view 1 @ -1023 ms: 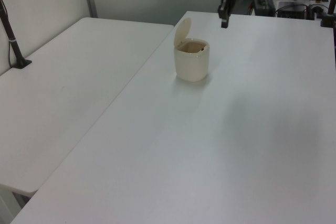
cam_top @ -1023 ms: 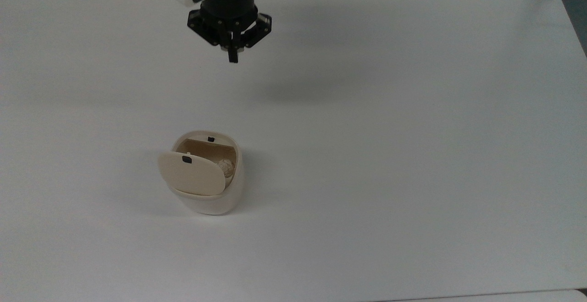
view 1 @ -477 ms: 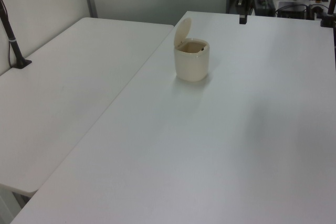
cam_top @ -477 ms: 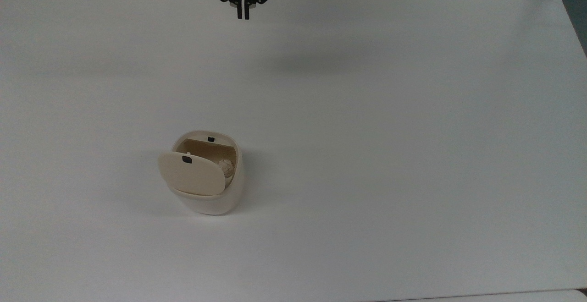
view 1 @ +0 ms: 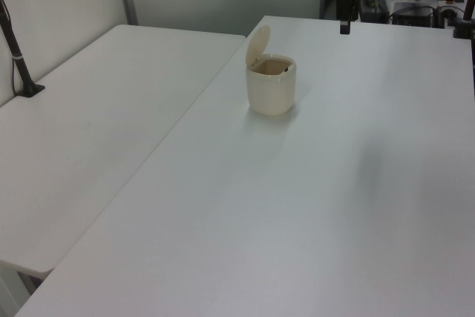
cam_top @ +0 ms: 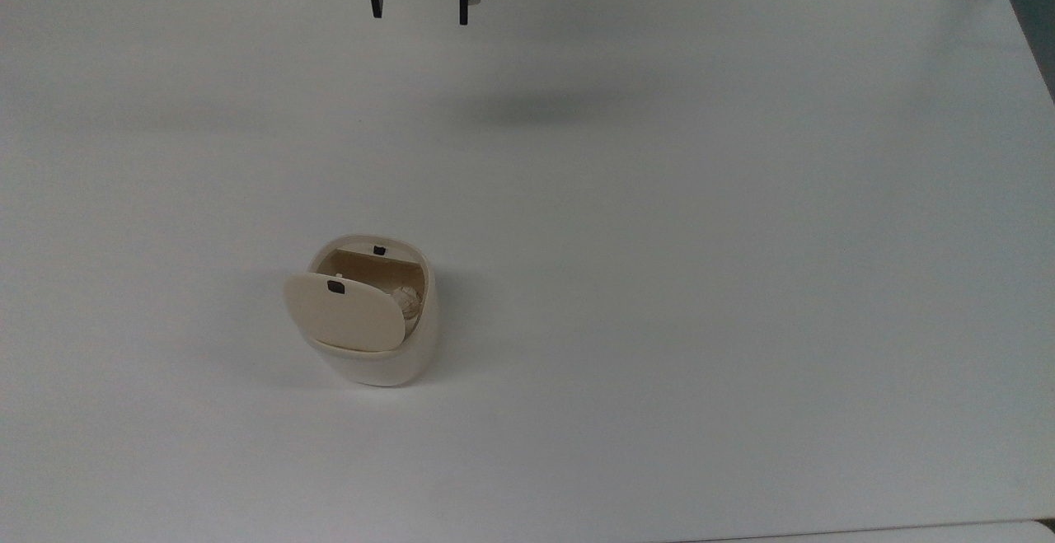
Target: Open the trash bin
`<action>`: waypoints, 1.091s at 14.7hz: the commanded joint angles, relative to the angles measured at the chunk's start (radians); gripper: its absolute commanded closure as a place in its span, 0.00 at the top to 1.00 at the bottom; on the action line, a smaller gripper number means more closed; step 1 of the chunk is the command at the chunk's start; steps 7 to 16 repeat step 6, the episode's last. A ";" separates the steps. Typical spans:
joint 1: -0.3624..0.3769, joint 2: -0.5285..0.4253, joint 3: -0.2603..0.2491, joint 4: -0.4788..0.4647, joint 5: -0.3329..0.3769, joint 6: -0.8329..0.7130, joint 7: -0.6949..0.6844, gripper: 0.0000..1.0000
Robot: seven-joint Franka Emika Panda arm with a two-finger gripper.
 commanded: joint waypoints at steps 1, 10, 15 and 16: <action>0.016 -0.026 -0.017 -0.025 -0.012 -0.013 -0.013 1.00; 0.013 -0.028 -0.018 -0.022 -0.012 -0.010 -0.013 1.00; 0.013 -0.028 -0.018 -0.022 -0.012 -0.010 -0.013 1.00; 0.013 -0.028 -0.018 -0.022 -0.012 -0.010 -0.013 1.00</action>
